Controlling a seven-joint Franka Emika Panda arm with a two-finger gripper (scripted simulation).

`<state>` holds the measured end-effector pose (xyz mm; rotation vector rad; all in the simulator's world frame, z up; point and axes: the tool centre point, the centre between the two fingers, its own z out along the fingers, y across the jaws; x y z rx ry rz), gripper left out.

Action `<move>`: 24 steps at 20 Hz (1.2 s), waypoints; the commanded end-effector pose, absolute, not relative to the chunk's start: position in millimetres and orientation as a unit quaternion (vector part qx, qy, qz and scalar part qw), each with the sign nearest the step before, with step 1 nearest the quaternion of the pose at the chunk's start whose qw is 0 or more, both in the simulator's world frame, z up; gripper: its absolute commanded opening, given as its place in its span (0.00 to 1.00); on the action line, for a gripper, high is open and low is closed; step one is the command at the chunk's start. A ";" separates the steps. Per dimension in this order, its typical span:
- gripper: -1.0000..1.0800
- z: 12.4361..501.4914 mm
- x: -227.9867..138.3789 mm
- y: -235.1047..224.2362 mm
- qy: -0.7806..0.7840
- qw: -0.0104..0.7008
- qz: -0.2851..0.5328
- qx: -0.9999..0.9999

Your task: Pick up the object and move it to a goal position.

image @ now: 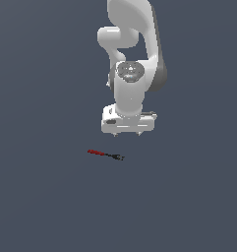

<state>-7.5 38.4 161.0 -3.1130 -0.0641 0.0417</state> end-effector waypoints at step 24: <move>0.96 172.3 -1.2 50.4 -0.058 0.022 0.003 -0.998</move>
